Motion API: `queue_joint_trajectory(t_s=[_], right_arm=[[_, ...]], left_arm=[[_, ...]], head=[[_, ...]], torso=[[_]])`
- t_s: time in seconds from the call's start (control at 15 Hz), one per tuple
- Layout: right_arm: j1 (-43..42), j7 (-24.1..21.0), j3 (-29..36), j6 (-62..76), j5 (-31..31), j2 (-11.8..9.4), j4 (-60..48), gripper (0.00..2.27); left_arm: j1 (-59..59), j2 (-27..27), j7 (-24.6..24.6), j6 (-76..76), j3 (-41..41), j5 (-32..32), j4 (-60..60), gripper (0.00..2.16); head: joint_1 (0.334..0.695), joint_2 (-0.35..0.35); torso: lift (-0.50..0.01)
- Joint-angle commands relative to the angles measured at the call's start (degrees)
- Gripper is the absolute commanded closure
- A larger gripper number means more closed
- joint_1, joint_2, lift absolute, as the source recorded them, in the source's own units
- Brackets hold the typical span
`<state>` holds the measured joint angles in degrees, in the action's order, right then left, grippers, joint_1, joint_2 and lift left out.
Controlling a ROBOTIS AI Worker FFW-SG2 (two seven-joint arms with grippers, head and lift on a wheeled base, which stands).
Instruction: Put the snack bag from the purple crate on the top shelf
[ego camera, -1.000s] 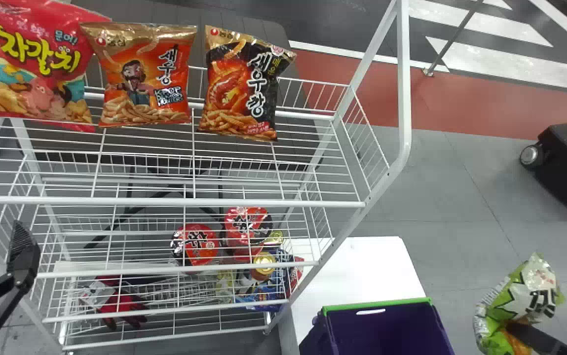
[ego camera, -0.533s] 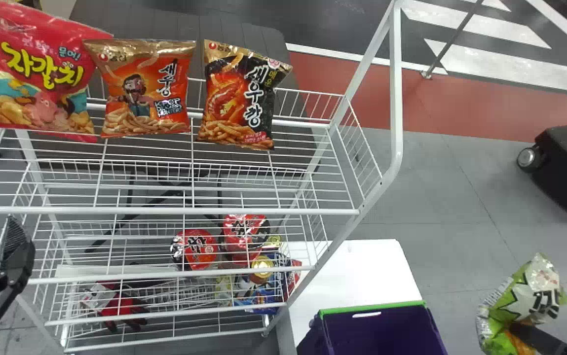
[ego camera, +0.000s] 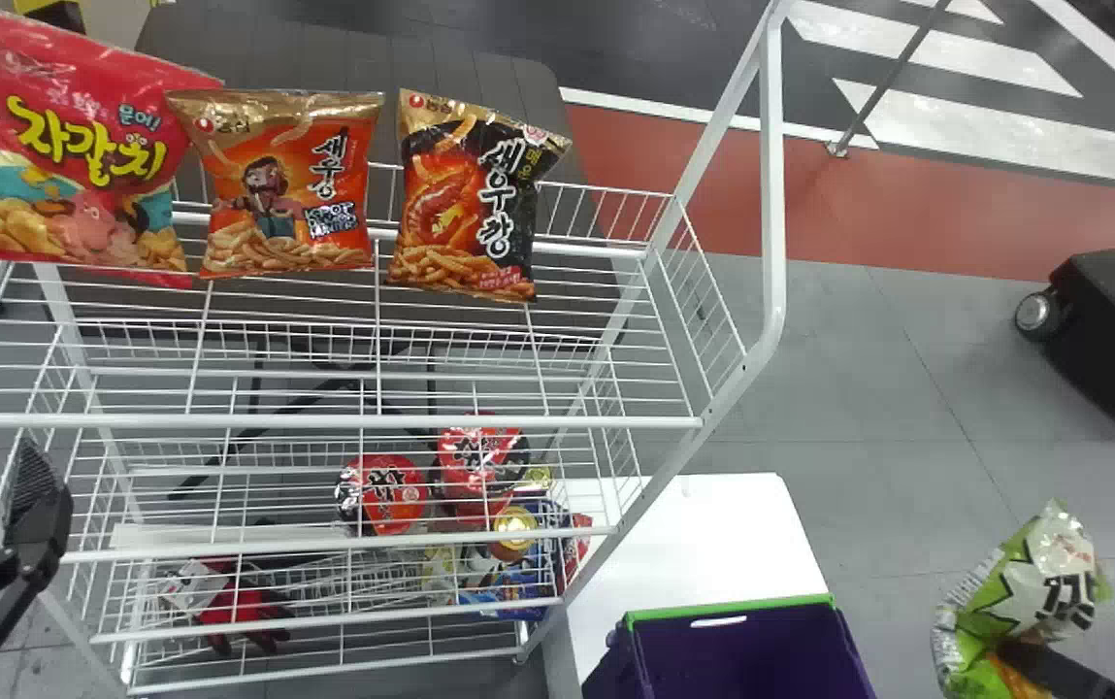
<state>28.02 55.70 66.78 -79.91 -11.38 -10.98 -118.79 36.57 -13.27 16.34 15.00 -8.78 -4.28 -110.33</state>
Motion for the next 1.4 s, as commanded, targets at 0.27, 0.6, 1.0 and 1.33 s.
queue_joint_trajectory(t_s=[0.27,0.6,1.0,1.33], right_arm=[[1.4,3.2,-0.7,0.5,-3.5,2.5,-4.3,2.25],[1.8,8.7,-1.7,2.3,-5.1,5.8,-10.3,2.25],[1.8,8.4,-6.8,1.2,-7.4,11.0,-22.3,2.25],[1.5,-0.6,-10.4,5.9,-10.9,11.0,-29.7,2.25]], left_arm=[[0.1,0.4,0.0,0.2,-0.1,0.4,0.6,0.13],[0.1,0.4,0.3,0.5,0.1,0.3,1.1,0.13],[0.1,0.2,0.8,1.6,0.3,0.0,1.8,0.13],[0.2,0.1,1.0,2.3,0.4,-0.2,2.0,0.13]], head=[[0.695,-0.350],[0.695,-0.350],[0.695,-0.350],[0.695,-0.277]], torso=[[0.000],[0.000],[0.000],[0.000]])
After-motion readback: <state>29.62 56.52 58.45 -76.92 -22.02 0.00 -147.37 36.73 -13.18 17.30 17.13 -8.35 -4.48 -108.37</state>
